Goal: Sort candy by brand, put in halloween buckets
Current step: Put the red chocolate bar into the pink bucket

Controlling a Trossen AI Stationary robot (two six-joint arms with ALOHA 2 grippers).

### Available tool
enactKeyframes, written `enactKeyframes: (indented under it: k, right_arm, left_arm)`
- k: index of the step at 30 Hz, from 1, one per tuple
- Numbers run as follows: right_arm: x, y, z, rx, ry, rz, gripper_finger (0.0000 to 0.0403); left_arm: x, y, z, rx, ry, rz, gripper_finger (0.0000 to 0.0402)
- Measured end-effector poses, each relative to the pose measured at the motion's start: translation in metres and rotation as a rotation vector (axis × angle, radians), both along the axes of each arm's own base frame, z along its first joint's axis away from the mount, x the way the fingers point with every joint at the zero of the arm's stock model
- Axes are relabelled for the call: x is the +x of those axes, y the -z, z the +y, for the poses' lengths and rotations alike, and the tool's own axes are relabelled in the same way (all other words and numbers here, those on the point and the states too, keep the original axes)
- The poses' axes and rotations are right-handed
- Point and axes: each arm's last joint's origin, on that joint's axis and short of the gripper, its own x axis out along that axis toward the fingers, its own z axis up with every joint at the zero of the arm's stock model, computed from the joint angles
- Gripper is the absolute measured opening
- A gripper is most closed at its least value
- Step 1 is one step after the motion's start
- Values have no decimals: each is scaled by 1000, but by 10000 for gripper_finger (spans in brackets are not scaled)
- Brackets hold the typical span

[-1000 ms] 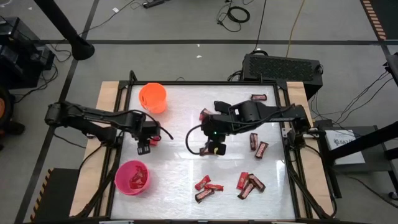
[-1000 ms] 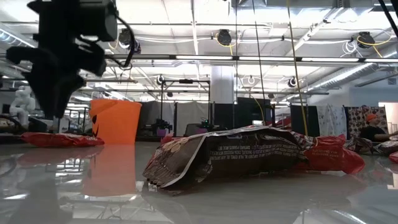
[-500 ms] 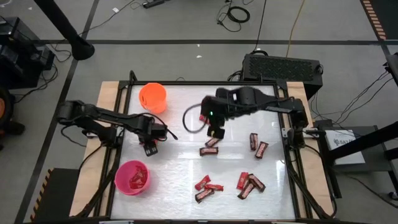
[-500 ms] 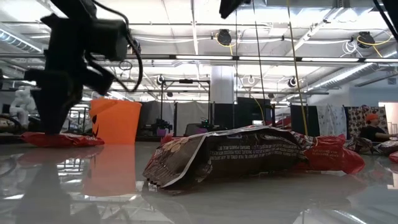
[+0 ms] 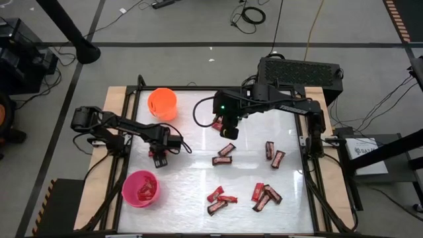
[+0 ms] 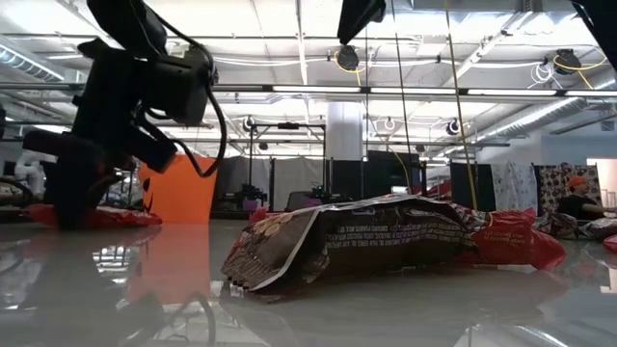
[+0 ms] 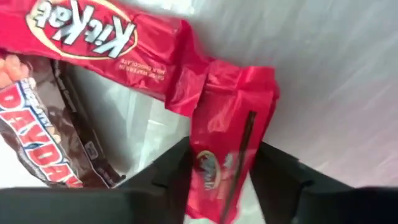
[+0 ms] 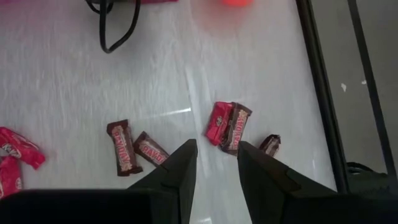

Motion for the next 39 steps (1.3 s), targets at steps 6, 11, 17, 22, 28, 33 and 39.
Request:
enactKeyframes:
  k: [6, 11, 17, 22, 28, 33, 39]
  right_arm:
    - [0, 0, 0, -6, -13, 2, 109]
    - [0, 0, 0, -6, -13, 3, 109]
    - [0, 0, 1, -2, -17, 3, 109]
    - [0, 0, 3, 20, -31, 1, 109]
    - [1, 0, 10, 18, -53, 3, 109]
    - [2, 0, 20, 11, -91, 0, 109]
    - [4, -2, 26, 0, -128, -30, 109]
  left_arm:
    - [7, -6, 2, 46, 25, -29, 30]
    - [12, -21, 2, 46, 30, -3, 32]
    - [11, -65, -5, -38, 41, -50, 46]
    - [-4, -117, -15, -213, 41, -217, 30]
    - [-42, -161, -38, -500, -134, -311, 31]
    - [-65, -174, -62, -556, -172, -310, 33]
    - [-65, -166, -89, -559, -137, -354, 33]
